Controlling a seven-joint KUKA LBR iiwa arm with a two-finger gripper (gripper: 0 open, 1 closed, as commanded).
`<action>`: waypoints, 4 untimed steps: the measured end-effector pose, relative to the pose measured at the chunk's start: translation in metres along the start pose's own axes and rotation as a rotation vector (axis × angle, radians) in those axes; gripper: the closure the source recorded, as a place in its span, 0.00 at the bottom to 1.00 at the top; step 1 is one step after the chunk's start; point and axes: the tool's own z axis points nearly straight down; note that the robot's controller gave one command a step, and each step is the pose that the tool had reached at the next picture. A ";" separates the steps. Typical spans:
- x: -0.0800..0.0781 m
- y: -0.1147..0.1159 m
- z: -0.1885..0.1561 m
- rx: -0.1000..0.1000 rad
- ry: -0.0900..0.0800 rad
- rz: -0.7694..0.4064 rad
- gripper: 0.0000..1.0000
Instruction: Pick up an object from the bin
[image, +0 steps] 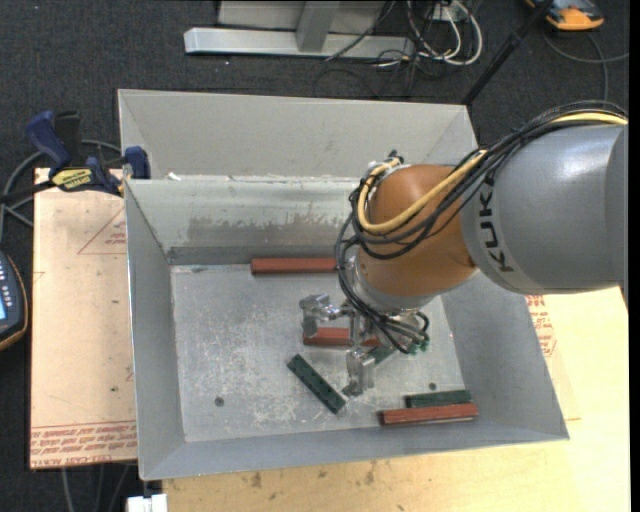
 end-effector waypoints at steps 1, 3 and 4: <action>-0.021 -0.033 0.068 0.001 -0.001 -0.079 0.00; 0.043 -0.119 0.064 0.003 -0.002 -0.114 1.00; 0.043 -0.120 -0.061 0.007 -0.008 -0.134 1.00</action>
Offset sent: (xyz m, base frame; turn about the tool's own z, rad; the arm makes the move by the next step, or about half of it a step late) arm 0.0318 -0.0213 -0.0651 -0.0829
